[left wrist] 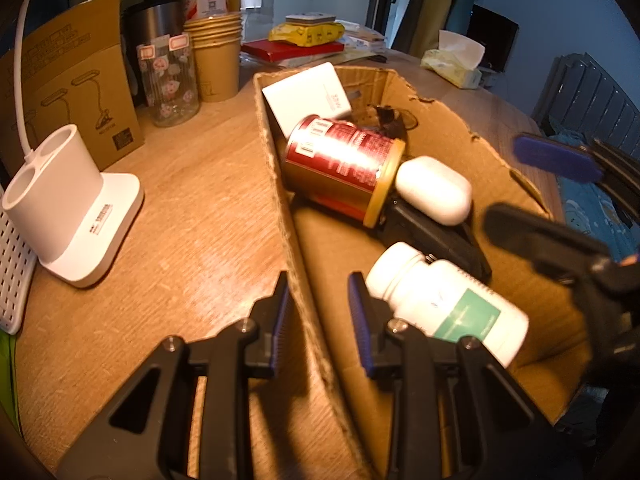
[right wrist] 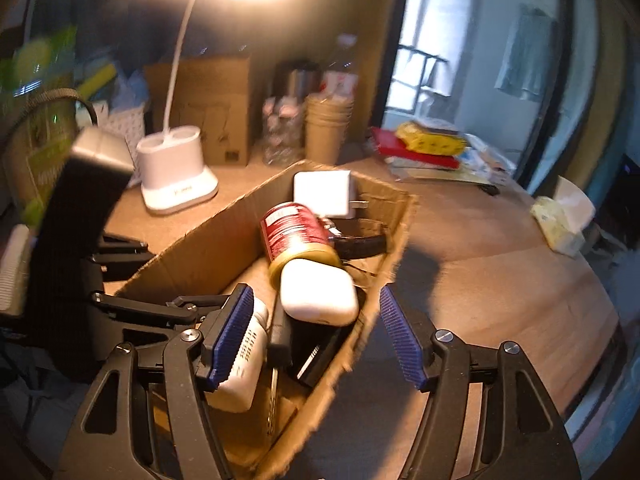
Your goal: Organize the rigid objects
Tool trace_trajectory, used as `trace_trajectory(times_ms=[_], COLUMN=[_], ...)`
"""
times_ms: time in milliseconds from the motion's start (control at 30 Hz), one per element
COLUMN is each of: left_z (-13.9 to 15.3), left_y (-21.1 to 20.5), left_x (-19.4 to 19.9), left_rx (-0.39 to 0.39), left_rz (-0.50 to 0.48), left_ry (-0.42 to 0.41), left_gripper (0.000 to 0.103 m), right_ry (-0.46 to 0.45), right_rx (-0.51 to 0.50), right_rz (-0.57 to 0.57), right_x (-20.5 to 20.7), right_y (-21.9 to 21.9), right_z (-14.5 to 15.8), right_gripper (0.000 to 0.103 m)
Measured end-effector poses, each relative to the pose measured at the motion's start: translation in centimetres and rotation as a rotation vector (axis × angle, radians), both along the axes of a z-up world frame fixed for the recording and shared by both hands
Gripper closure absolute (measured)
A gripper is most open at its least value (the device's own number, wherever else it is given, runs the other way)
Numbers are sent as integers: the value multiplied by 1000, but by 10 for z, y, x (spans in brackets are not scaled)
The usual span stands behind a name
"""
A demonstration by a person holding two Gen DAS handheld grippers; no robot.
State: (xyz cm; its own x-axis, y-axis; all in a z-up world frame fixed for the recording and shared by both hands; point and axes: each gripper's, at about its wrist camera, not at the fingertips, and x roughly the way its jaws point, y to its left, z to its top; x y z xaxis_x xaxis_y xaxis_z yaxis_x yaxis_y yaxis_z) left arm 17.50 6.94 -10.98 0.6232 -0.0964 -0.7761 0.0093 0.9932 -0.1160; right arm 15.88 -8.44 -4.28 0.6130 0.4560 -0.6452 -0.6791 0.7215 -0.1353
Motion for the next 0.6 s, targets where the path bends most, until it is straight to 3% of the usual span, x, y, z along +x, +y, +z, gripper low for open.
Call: trace_trajectory(times_ms=[200,600], left_z=[0,0], left_y=[-1,-23], left_x=[-1,22], left_rx=[-15,34], left_rz=[10,29], left_ry=[0,17], left_gripper=[79,86], right_ry=[2,72], right_rx=[89,168], right_rz=[-70,-171], right_x=[-5,35], right_y=[-32,-83], right_z=[9,-2], right_gripper=[34,34])
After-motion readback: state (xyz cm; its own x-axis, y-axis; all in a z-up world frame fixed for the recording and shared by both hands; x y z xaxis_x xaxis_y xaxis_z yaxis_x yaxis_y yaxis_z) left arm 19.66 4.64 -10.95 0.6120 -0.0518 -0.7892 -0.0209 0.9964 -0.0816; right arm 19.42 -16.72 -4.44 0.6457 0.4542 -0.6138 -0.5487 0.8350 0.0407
